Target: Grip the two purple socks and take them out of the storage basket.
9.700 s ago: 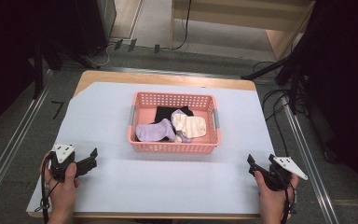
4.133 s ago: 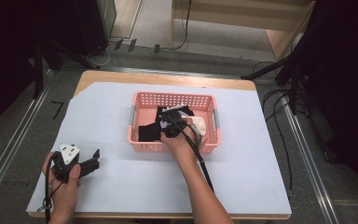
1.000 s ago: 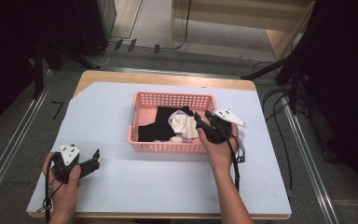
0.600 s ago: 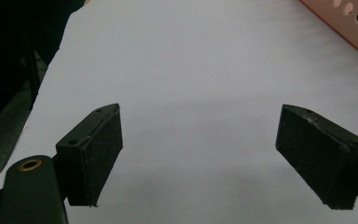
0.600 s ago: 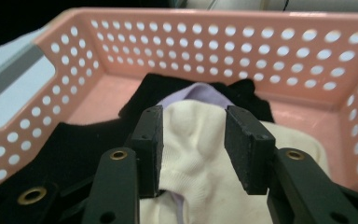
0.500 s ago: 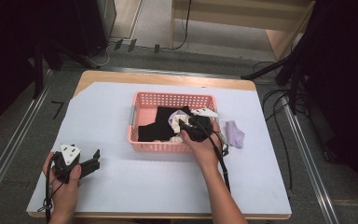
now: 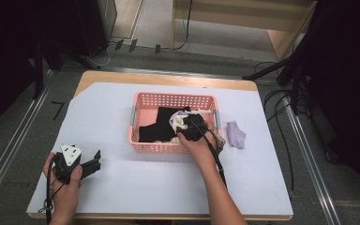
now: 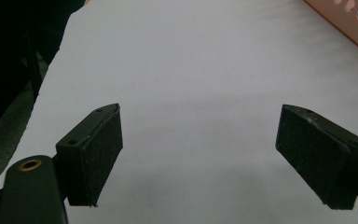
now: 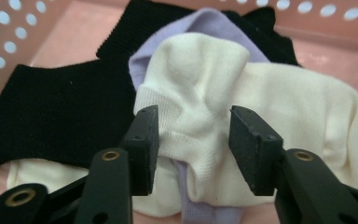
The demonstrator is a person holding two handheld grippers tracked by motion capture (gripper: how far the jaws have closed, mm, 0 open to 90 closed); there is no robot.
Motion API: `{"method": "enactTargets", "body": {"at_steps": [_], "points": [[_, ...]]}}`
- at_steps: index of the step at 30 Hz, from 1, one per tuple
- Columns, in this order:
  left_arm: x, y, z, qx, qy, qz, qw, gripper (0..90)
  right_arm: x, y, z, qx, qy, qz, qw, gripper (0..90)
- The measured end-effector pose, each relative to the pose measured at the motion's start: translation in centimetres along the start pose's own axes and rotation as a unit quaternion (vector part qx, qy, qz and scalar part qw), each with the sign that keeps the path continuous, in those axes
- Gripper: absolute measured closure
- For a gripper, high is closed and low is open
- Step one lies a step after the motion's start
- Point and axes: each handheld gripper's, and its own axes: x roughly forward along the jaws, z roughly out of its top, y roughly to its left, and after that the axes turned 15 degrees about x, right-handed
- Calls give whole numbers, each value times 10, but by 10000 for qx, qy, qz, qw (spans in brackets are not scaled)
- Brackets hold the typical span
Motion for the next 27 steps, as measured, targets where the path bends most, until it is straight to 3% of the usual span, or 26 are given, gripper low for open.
{"method": "enactTargets", "body": {"at_steps": [4, 6, 7, 8, 9, 10, 13, 16, 19, 21, 25, 27], "points": [[0, 0, 0, 7, 4, -4, 10000, 155, 3, 1, 3, 125, 281, -144, 9994, 507], [0, 0, 0, 10, 6, -4, 10000, 155, 5, 2, 3, 163, 422, -244, 9987, 576], [0, 0, 0, 5, 2, -3, 10000, 154, 6, 3, 3, 164, 514, -338, 9980, 665], [0, 0, 0, 9, 5, -4, 10000, 154, 6, 3, 3, 164, 514, -338, 9980, 665], [0, 0, 0, 4, 0, 0, 10000, 155, 6, 4, 3, 136, 513, -402, 9978, 737], [0, 0, 0, -1, 0, -1, 10000, 155, 6, 3, 2, -103, 512, -503, 9974, 780], [0, 0, 0, -24, -1, 2, 10000, 155, 3, 2, -1, -113, 277, -481, 9984, 823], [0, 0, 0, -4, 3, 0, 10000, 155, -2, 0, -2, -45, -42, -305, 9995, 842], [0, 0, 0, -25, 2, 4, 10000, 154, -13, -5, 1, 405, -366, 119, 9984, 846], [0, 0, 0, -6, 10, 0, 10000, 155, -18, -8, 3, 522, -544, 299, 9967, 847], [0, 0, 0, 2, 12, -1, 10000, 155, -25, -6, 2, 459, -839, 586, 9937, 847], [0, 0, 0, 6, 25, -2, 10000, 155, -26, -5, 2, 441, -842, 652, 9933, 847]]}}
